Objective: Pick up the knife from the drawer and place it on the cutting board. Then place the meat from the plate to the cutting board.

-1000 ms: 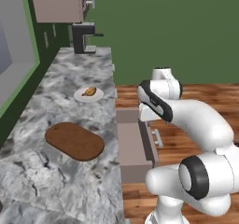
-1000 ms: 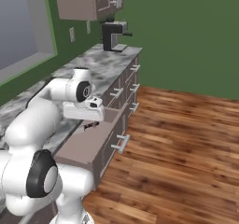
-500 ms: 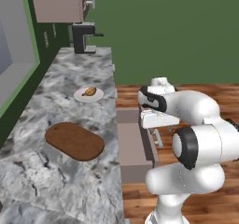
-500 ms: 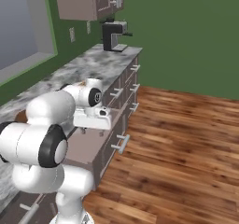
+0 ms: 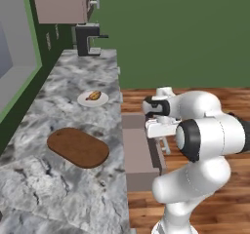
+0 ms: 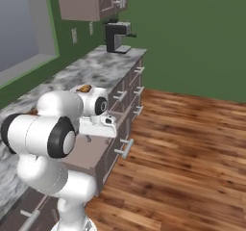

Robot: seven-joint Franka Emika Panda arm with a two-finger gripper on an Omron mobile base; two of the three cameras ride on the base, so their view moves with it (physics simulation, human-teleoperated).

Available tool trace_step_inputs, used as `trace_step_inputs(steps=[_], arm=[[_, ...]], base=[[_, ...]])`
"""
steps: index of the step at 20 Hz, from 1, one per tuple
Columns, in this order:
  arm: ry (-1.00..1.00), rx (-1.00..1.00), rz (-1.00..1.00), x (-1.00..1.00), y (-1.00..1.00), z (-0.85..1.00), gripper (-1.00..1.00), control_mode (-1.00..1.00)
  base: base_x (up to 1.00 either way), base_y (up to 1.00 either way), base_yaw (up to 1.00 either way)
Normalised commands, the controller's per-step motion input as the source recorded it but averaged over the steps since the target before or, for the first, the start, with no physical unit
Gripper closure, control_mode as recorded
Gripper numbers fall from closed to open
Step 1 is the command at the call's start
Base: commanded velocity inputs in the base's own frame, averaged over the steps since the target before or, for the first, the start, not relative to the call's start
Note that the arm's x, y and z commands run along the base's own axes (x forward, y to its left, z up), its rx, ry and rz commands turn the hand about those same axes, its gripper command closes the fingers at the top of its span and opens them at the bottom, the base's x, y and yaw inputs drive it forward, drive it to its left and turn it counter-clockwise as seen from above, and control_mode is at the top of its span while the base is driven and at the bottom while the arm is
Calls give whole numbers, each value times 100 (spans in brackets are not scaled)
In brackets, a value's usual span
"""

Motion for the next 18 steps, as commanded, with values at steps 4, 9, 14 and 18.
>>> trace_step_inputs(steps=[4,9,14,18], arm=[[-6,0,0,29,0,-43,-100,-100],[-6,0,0,32,0,-46,-100,-100],[-1,0,0,28,0,-50,-100,-100],[0,0,0,20,0,-45,-100,-100]], base=[[0,0,0],[0,0,0],[0,0,0],[0,0,0]])
